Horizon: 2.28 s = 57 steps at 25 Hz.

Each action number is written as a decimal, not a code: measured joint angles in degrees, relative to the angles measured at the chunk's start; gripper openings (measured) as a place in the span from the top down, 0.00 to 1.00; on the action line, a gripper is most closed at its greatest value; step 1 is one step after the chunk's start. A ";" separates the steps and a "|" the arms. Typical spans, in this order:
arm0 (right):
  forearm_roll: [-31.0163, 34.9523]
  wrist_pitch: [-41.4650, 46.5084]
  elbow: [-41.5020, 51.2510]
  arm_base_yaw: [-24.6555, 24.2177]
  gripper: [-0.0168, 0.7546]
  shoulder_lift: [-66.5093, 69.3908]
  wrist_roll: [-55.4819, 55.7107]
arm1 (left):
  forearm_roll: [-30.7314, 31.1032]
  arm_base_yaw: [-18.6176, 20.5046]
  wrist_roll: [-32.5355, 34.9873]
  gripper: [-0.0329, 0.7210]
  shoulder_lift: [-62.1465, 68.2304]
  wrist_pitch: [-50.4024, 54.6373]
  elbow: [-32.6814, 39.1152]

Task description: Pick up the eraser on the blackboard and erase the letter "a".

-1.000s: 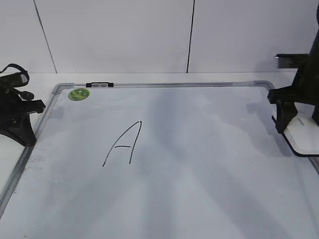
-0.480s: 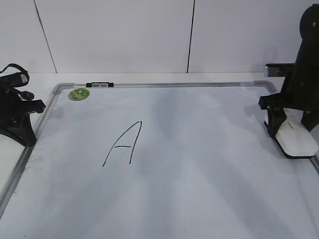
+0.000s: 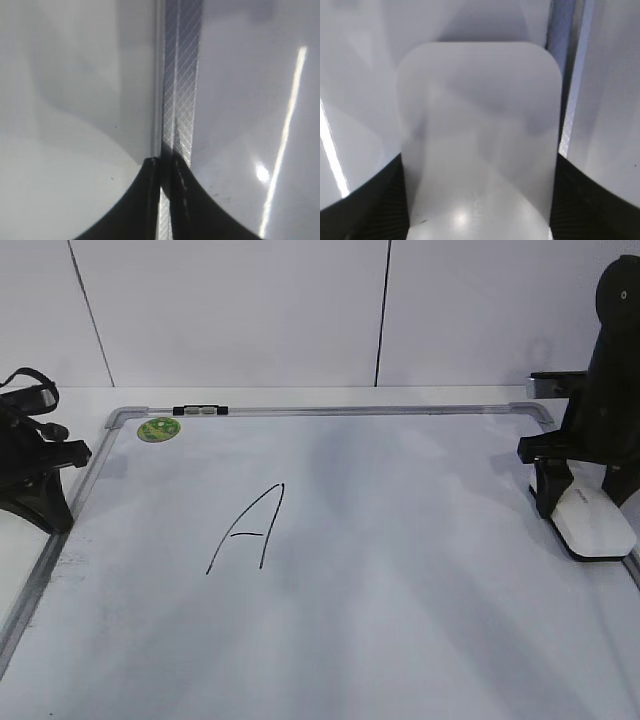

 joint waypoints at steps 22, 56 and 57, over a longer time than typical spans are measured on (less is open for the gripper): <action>0.72 0.00 -0.12 0.00 0.12 0.65 -0.45 | 0.00 0.00 0.00 0.93 0.00 0.00 0.00; 1.45 0.92 -8.74 0.00 0.14 -20.17 1.05 | 3.55 0.00 -3.12 0.52 -23.17 13.45 -13.53; 1.45 1.07 -8.74 0.00 0.15 -21.64 1.24 | 3.55 0.00 -3.21 0.52 -24.72 13.58 -13.53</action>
